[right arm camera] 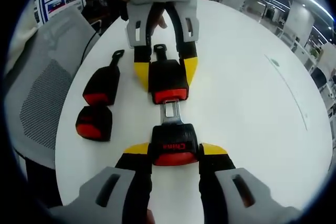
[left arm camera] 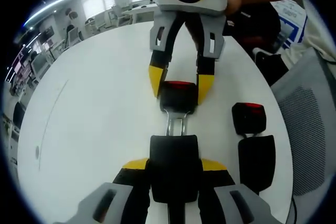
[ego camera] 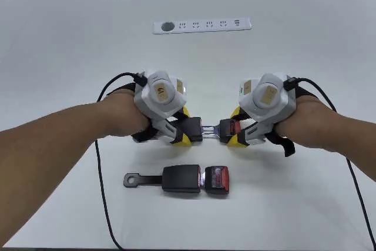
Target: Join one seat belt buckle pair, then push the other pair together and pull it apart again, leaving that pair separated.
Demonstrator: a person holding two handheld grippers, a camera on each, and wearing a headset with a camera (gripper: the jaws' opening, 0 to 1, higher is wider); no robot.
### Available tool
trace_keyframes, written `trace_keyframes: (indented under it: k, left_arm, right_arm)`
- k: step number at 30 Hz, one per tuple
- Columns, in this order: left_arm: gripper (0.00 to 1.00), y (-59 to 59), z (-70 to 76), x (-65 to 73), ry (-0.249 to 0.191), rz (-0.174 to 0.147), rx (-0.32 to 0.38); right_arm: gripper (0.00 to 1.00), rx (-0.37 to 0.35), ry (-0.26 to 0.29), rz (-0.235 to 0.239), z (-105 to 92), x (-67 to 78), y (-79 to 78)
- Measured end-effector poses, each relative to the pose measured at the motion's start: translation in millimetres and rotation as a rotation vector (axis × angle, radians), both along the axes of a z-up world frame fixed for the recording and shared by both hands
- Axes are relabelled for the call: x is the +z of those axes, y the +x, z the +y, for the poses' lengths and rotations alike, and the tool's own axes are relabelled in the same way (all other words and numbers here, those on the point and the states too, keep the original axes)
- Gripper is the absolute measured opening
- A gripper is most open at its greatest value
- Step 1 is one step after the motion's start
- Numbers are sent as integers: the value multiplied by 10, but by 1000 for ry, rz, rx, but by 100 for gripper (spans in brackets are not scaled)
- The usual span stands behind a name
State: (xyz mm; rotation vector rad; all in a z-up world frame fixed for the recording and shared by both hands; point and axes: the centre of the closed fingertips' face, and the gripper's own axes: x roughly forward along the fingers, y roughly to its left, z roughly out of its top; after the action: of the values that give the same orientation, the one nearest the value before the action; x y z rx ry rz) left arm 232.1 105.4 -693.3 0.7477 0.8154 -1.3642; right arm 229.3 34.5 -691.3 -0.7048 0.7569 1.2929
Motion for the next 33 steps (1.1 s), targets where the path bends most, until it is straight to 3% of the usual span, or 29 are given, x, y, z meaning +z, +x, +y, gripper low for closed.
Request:
trace_keyframes:
  k: [6,12,17,33]
  left_arm:
    - [35,-20,-6,11,1,1,-2]
    - [35,-27,-4,12,-5,-7,-12]
    - [35,-40,-4,22,-10,-15,-23]
    - [34,-26,-7,18,-30,0,-33]
  right_arm:
    - [33,60,-34,-86,76,42,-29]
    - [33,13,25,-19,149,-2,6]
    - [33,16,74,4,124,-14,16]
    - [31,31,73,4,209,13,13]
